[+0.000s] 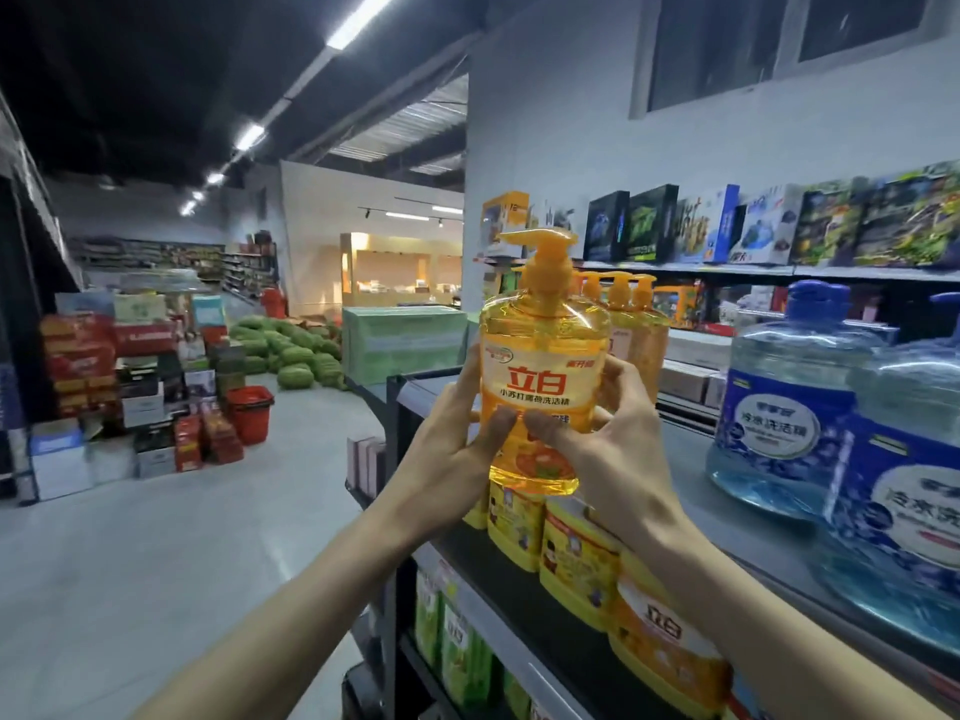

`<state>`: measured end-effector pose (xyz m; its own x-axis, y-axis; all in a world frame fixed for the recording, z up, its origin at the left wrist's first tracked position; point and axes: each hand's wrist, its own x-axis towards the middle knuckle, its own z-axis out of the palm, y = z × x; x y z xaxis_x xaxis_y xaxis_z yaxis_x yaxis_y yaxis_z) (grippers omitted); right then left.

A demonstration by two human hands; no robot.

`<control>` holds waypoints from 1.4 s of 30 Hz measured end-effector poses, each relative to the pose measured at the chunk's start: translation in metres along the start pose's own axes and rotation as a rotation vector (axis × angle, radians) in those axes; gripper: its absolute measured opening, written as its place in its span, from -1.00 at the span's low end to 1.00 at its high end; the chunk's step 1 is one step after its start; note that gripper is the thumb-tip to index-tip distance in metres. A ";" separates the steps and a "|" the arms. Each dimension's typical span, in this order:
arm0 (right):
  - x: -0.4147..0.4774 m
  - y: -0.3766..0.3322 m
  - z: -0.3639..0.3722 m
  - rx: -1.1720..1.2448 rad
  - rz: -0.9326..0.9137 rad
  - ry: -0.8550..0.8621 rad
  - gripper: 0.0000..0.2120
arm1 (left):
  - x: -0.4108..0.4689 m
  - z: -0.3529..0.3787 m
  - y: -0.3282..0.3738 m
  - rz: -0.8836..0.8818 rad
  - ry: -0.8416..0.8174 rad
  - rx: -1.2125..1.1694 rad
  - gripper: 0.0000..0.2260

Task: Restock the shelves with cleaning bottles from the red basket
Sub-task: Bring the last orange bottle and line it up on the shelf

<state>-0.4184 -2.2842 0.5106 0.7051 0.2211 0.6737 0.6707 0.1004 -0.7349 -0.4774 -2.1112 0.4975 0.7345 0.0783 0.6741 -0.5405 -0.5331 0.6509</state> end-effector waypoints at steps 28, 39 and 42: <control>0.207 0.161 0.132 -0.513 0.078 0.236 -0.29 | 0.231 -0.070 -0.239 -0.010 -0.304 -0.308 -0.43; 0.223 0.184 0.150 -0.556 0.224 0.245 -0.28 | 0.250 -0.070 -0.272 -0.197 -0.354 -0.375 -0.42; 0.220 0.179 0.148 -0.557 0.249 0.184 -0.27 | 0.248 -0.070 -0.276 -0.192 -0.352 -0.364 -0.41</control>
<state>-0.1772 -2.0738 0.5158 0.8500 -0.0028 0.5267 0.4658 -0.4630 -0.7541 -0.1746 -1.8857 0.5090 0.8935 -0.1743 0.4138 -0.4440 -0.2054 0.8722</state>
